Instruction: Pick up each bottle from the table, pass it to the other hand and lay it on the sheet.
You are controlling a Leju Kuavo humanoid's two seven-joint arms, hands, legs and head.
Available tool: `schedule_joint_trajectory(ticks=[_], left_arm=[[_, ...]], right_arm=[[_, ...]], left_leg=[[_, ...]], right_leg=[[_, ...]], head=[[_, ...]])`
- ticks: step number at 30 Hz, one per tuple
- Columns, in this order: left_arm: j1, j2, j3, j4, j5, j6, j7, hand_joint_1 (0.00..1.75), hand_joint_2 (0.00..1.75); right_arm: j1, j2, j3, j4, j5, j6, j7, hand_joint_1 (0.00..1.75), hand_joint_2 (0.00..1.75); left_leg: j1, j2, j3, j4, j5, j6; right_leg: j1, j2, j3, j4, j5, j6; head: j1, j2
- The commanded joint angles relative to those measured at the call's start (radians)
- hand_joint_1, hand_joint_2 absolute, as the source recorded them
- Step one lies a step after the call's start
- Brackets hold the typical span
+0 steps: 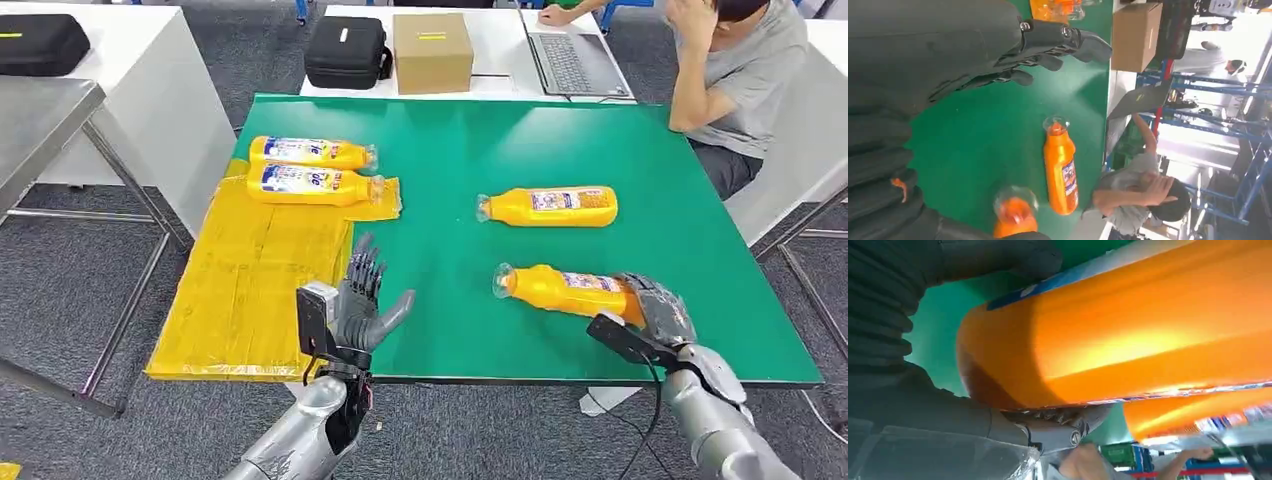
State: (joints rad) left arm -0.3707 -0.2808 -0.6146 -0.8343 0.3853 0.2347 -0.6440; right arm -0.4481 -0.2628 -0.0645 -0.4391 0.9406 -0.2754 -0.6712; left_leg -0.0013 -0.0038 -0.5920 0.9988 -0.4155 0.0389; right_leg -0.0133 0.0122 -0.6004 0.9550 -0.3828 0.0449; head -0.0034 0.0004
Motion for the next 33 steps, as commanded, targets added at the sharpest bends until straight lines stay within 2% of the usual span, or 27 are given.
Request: schedule_joint_trajectory(ticks=[1,2,4,6,9,15,20,22,27,30,32,33], left_arm=[[-0.041,0.015,-0.011,0.062,-0.001,0.022,-0.008,0.00,1.75],[-0.041,0.014,-0.009,0.062,-0.001,0.025,-0.009,0.00,1.75],[-0.044,0.014,-0.004,0.062,-0.007,0.054,-0.025,0.00,1.75],[-0.051,0.017,0.005,0.065,0.000,0.061,-0.029,0.00,1.75],[-0.055,0.020,0.013,0.071,0.004,0.066,-0.035,0.00,1.75],[-0.055,0.021,0.015,0.076,0.006,0.066,-0.039,0.00,1.75],[-0.065,0.019,0.016,0.099,0.018,0.060,-0.041,0.00,1.75],[-0.076,0.009,0.019,0.124,0.032,0.055,-0.029,0.00,1.75],[-0.079,-0.012,-0.049,0.146,0.017,-0.013,-0.010,0.00,1.75],[-0.042,0.003,-0.092,0.099,-0.001,-0.009,-0.007,0.00,1.75],[-0.042,0.003,-0.092,0.099,-0.001,-0.009,-0.007,0.00,1.75],[-0.034,0.010,-0.096,0.088,-0.003,-0.007,-0.007,0.00,1.75]], right_arm=[[0.085,0.090,-0.073,-0.018,-0.112,0.034,-0.027,1.75,1.75],[0.086,0.094,-0.070,-0.029,-0.124,0.032,-0.027,1.75,1.75],[0.126,0.093,-0.006,-0.125,-0.255,0.030,-0.027,1.75,1.75],[0.163,0.091,0.092,-0.211,-0.399,-0.017,-0.027,1.75,1.75],[0.189,0.092,0.169,-0.285,-0.525,-0.077,-0.027,1.75,1.75],[0.201,0.088,0.193,-0.313,-0.572,-0.097,-0.027,1.75,1.75],[0.241,0.084,0.258,-0.399,-0.674,-0.191,-0.027,1.75,1.75],[0.249,0.090,0.289,-0.452,-0.725,-0.261,-0.027,1.75,1.75],[0.235,0.112,0.388,-0.463,-0.672,-0.423,-0.027,1.75,1.75],[0.277,0.201,0.265,-0.600,-0.533,-0.423,-0.027,1.75,1.75],[0.277,0.201,0.265,-0.600,-0.533,-0.423,-0.027,1.75,1.75],[0.283,0.231,0.238,-0.644,-0.512,-0.423,-0.027,1.75,1.75]], left_leg=[[0.001,0.000,0.001,-0.001,-0.001,-0.003],[0.002,0.000,0.002,-0.001,-0.001,-0.003],[0.002,-0.002,0.002,-0.001,-0.001,-0.004],[0.003,-0.001,0.001,-0.001,-0.001,-0.003],[0.003,0.000,0.001,-0.001,-0.002,-0.005],[0.002,0.001,-0.003,0.000,-0.002,-0.003],[0.002,0.001,-0.007,0.000,-0.001,-0.003],[0.002,0.000,-0.009,0.000,-0.001,-0.002],[0.002,0.000,-0.013,0.000,0.000,-0.002],[0.002,0.001,-0.012,0.000,-0.001,-0.002],[0.002,0.002,-0.012,0.000,-0.001,-0.003],[0.002,0.001,-0.013,-0.001,0.000,-0.002]], right_leg=[[0.002,-0.001,0.002,-0.001,-0.001,-0.002],[0.002,-0.001,0.002,-0.001,-0.001,-0.002],[0.002,-0.003,0.002,-0.001,-0.001,-0.003],[0.003,-0.002,0.001,-0.001,-0.001,-0.002],[0.003,-0.002,0.000,0.000,-0.002,-0.004],[0.002,0.000,-0.003,0.001,-0.002,-0.002],[0.002,-0.001,-0.006,0.001,-0.002,-0.002],[0.001,-0.002,-0.008,0.001,-0.002,-0.002],[0.001,-0.002,-0.012,0.001,-0.001,-0.001],[0.001,-0.001,-0.012,0.001,-0.001,-0.002],[0.001,-0.001,-0.011,0.002,-0.002,-0.002],[0.001,-0.001,-0.012,0.001,-0.001,-0.002]], head=[[0.000,0.000],[0.000,0.000],[0.000,0.000],[0.000,0.000],[0.000,0.000],[0.000,0.000],[0.000,0.000],[0.000,0.000],[0.000,0.000],[0.000,0.000],[0.000,0.000],[0.000,0.000]])
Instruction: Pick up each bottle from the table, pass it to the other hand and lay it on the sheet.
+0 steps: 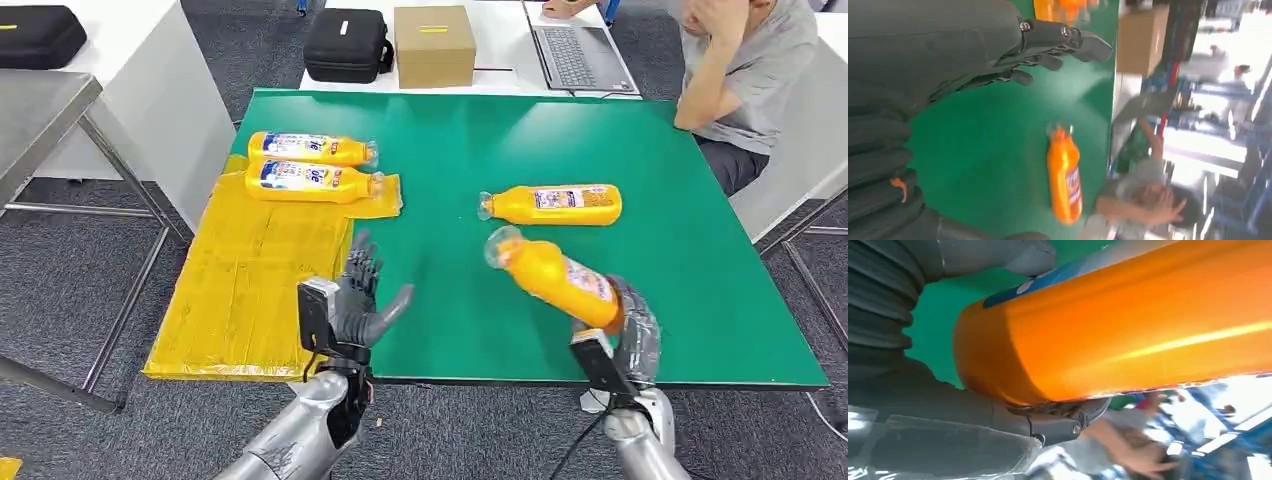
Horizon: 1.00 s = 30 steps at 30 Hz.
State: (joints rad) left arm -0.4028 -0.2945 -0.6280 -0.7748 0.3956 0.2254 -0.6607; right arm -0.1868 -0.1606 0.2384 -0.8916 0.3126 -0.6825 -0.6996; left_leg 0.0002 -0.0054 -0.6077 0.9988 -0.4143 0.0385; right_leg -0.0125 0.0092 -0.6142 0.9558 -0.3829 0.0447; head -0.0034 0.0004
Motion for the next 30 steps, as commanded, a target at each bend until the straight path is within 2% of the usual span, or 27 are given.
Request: schedule_joint_trajectory(ticks=[1,3,8,12,15,29,30], left_arm=[[0.002,0.030,-0.086,0.019,-0.016,0.007,0.011,0.00,1.75],[0.002,0.035,-0.091,0.017,-0.023,0.018,0.014,0.00,1.75],[-0.004,0.025,-0.110,0.051,-0.033,0.020,0.009,0.00,1.75],[-0.002,0.025,-0.118,0.051,-0.037,0.019,0.009,0.00,1.75],[-0.006,0.026,-0.141,0.056,-0.045,0.005,0.022,0.00,1.75],[-0.019,0.019,-0.143,0.054,-0.037,0.007,0.026,0.00,1.75],[-0.022,0.016,-0.145,0.052,-0.037,0.006,0.026,0.00,1.75]], right_arm=[[0.027,0.147,-0.079,-0.228,0.128,-0.016,0.001,1.75,1.75],[0.029,0.176,-0.087,-0.269,0.137,-0.016,0.001,1.75,1.75],[0.013,0.201,-0.017,-0.242,0.092,-0.016,0.001,1.75,1.75],[0.013,0.205,-0.018,-0.241,0.100,-0.016,0.001,1.75,1.75],[0.000,0.219,-0.028,-0.244,0.106,-0.016,0.001,1.75,1.75],[-0.021,0.246,-0.028,-0.229,0.081,-0.016,0.001,1.75,1.75],[-0.022,0.249,-0.025,-0.222,0.080,-0.016,0.001,1.75,1.75]], left_leg=[[0.000,0.003,0.005,0.000,-0.003,-0.002],[0.000,0.003,0.001,0.000,-0.001,-0.002],[0.001,0.003,0.004,0.000,-0.003,-0.002],[0.001,0.001,0.002,-0.001,-0.001,-0.002],[0.000,0.002,0.006,-0.001,-0.003,-0.003],[0.001,0.001,0.000,0.000,0.000,-0.001],[0.000,0.002,0.003,0.000,-0.002,-0.002]], right_leg=[[0.000,0.002,0.003,0.001,-0.003,-0.002],[0.000,0.002,0.000,0.001,-0.001,-0.002],[0.001,0.002,0.002,0.001,-0.002,-0.002],[0.000,0.000,0.001,0.000,-0.001,-0.001],[0.000,0.000,0.005,0.001,-0.004,-0.003],[0.000,0.000,0.000,0.000,-0.001,-0.001],[0.000,0.000,0.002,0.001,-0.002,-0.002]], head=[[0.000,0.000],[0.000,0.000],[0.000,0.000],[0.000,0.000],[0.000,0.000],[0.000,0.000],[0.000,0.000]])
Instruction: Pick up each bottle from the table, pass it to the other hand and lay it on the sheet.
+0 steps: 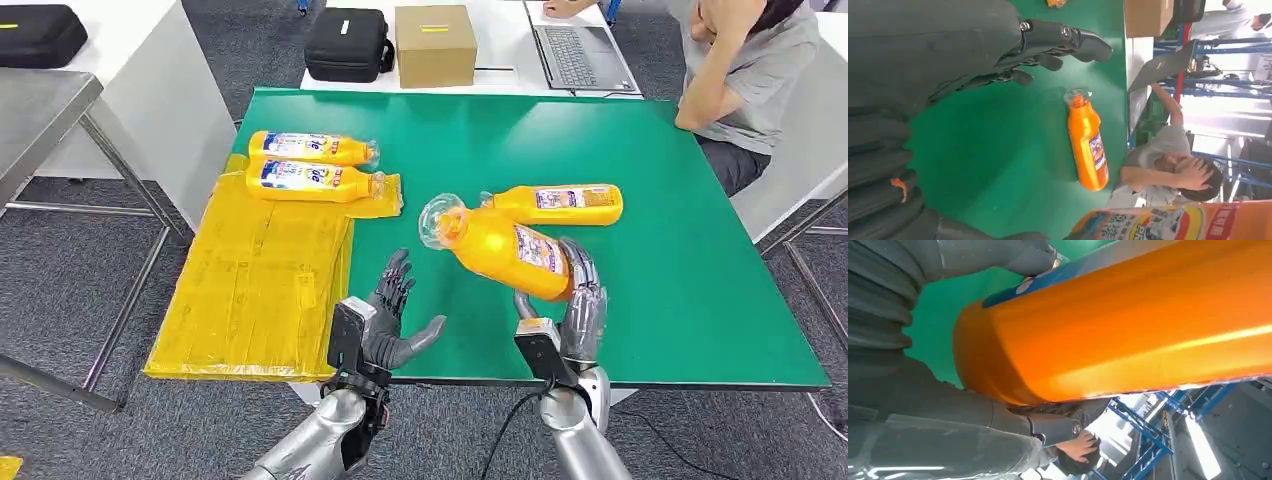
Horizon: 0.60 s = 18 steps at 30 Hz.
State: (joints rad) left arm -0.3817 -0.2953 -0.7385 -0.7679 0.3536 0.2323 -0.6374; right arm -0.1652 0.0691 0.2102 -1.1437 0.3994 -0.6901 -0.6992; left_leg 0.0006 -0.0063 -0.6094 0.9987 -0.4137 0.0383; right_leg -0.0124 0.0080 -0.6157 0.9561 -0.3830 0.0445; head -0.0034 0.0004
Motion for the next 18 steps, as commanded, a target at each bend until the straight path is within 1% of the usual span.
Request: schedule_joint_trajectory(ticks=[1,3,4,5,6,7,8,9,11,12,18], left_arm=[[-0.049,0.013,-0.041,0.042,0.004,-0.006,0.002,0.00,1.75],[-0.064,-0.004,-0.048,0.033,0.011,-0.001,0.010,0.00,1.75],[-0.072,-0.013,-0.053,0.026,0.015,0.006,0.020,0.00,1.75],[-0.080,-0.022,-0.057,0.024,0.018,0.014,0.027,0.00,1.75],[-0.086,-0.026,-0.061,0.024,0.020,0.020,0.030,0.00,1.75],[-0.091,-0.030,-0.063,0.021,0.029,0.035,0.027,0.00,1.75],[-0.093,-0.031,-0.062,0.016,0.035,0.045,0.019,0.00,1.75],[-0.094,-0.030,-0.064,0.014,0.040,0.051,0.014,0.00,1.75],[-0.095,-0.026,-0.063,0.004,0.055,0.063,0.004,0.00,1.75],[-0.095,-0.026,-0.061,0.003,0.059,0.064,0.004,0.00,1.75],[-0.092,-0.031,-0.054,-0.011,0.085,0.078,-0.004,0.00,1.75]], right_arm=[[-0.044,0.025,0.008,0.038,-0.009,-0.008,0.001,1.75,1.75],[-0.055,0.045,0.010,0.076,-0.011,-0.008,0.001,1.75,1.75],[-0.065,0.054,0.020,0.099,-0.016,-0.008,0.001,1.75,1.75],[-0.074,0.059,0.035,0.117,-0.028,-0.008,0.001,1.75,1.75],[-0.080,0.063,0.048,0.130,-0.032,-0.008,0.001,1.75,1.75],[-0.086,0.064,0.082,0.153,-0.046,-0.008,0.001,1.75,1.75],[-0.085,0.065,0.098,0.164,-0.049,-0.008,0.001,1.75,1.75],[-0.084,0.066,0.108,0.169,-0.046,-0.008,0.001,1.75,1.75],[-0.081,0.067,0.143,0.186,-0.050,-0.008,0.001,1.75,1.75],[-0.081,0.069,0.146,0.190,-0.047,-0.008,0.001,1.75,1.75],[-0.098,0.074,0.182,0.228,-0.057,-0.008,0.001,1.75,1.75]], left_leg=[[0.000,0.002,0.002,0.000,-0.001,-0.001],[0.000,0.002,0.004,0.000,-0.002,-0.002],[0.000,0.002,0.002,0.000,-0.001,-0.001],[0.000,0.002,0.004,0.001,-0.003,-0.002],[0.000,0.002,0.003,0.001,-0.002,-0.002],[0.000,0.003,0.005,0.002,-0.004,-0.002],[0.000,0.002,0.003,0.001,-0.002,-0.002],[0.001,0.003,0.004,0.001,-0.003,-0.002],[0.000,0.002,0.002,0.000,-0.001,-0.001],[0.001,0.003,0.005,0.000,-0.003,-0.002],[0.001,0.003,0.005,0.001,-0.003,-0.002]], right_leg=[[0.000,0.001,0.001,0.000,-0.001,-0.001],[0.000,0.001,0.003,0.001,-0.002,-0.002],[0.000,0.001,0.001,0.000,-0.001,-0.001],[0.001,0.001,0.003,0.002,-0.003,-0.002],[0.000,0.001,0.002,0.001,-0.002,-0.001],[0.001,0.001,0.004,0.002,-0.003,-0.002],[0.001,0.001,0.002,0.001,-0.002,-0.002],[0.001,0.002,0.004,0.001,-0.002,-0.002],[0.000,0.001,0.002,0.000,-0.001,-0.001],[0.001,0.002,0.004,0.000,-0.002,-0.002],[0.001,0.002,0.004,0.001,-0.002,-0.002]], head=[[0.000,0.000],[0.000,0.000],[0.000,0.000],[0.000,0.000],[0.000,0.000],[0.000,0.000],[0.000,0.000],[0.000,0.000],[0.000,0.000],[0.000,0.000],[0.000,0.000]])
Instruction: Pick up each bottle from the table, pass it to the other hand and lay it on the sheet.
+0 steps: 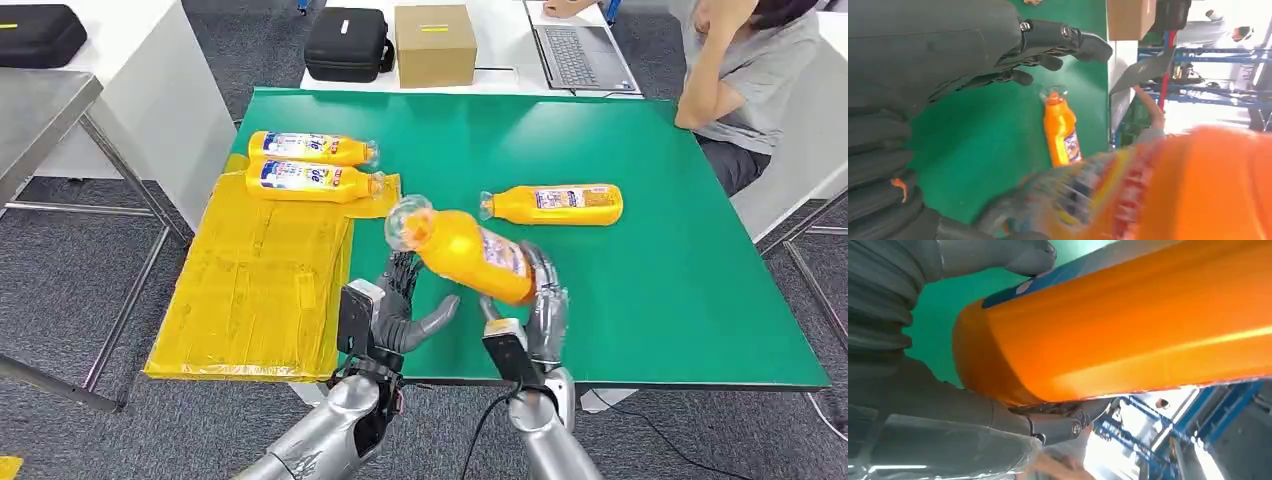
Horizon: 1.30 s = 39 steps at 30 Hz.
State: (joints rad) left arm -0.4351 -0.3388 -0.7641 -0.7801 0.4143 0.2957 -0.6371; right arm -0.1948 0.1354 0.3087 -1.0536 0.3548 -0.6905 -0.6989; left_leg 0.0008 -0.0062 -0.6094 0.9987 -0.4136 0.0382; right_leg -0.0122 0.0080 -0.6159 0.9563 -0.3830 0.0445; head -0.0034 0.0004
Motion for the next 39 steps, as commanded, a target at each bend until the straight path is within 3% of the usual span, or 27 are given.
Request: schedule_joint_trajectory(ticks=[1,19,25,39], left_arm=[[-0.042,0.011,-0.038,-0.004,0.029,0.008,-0.003,0.00,1.75],[-0.028,0.027,-0.094,-0.052,0.026,-0.021,0.006,0.00,1.75],[-0.021,0.043,-0.112,-0.071,0.025,-0.017,0.011,0.00,1.75],[-0.052,0.000,-0.143,-0.052,0.024,-0.040,0.042,0.00,1.75]], right_arm=[[-0.080,0.011,0.090,0.157,-0.014,-0.008,0.001,1.75,1.75],[-0.135,0.033,0.059,0.226,-0.016,-0.008,0.001,1.75,1.75],[-0.131,0.038,0.033,0.235,0.054,-0.008,0.001,1.75,1.75],[-0.185,0.096,0.024,0.285,0.102,-0.008,0.001,1.75,1.75]], left_leg=[[0.000,0.004,0.007,0.001,-0.004,-0.002],[0.000,0.001,0.002,0.000,-0.001,-0.001],[0.000,0.001,0.005,-0.001,-0.002,-0.002],[0.000,0.001,0.003,0.000,-0.001,-0.002]], right_leg=[[0.001,0.002,0.006,0.001,-0.003,-0.002],[0.000,0.001,0.002,0.000,-0.001,-0.001],[0.000,0.000,0.005,0.000,-0.002,-0.002],[0.000,0.000,0.002,0.001,-0.002,-0.001]], head=[[0.000,0.000],[0.000,0.000],[0.000,0.000],[0.000,0.000]])
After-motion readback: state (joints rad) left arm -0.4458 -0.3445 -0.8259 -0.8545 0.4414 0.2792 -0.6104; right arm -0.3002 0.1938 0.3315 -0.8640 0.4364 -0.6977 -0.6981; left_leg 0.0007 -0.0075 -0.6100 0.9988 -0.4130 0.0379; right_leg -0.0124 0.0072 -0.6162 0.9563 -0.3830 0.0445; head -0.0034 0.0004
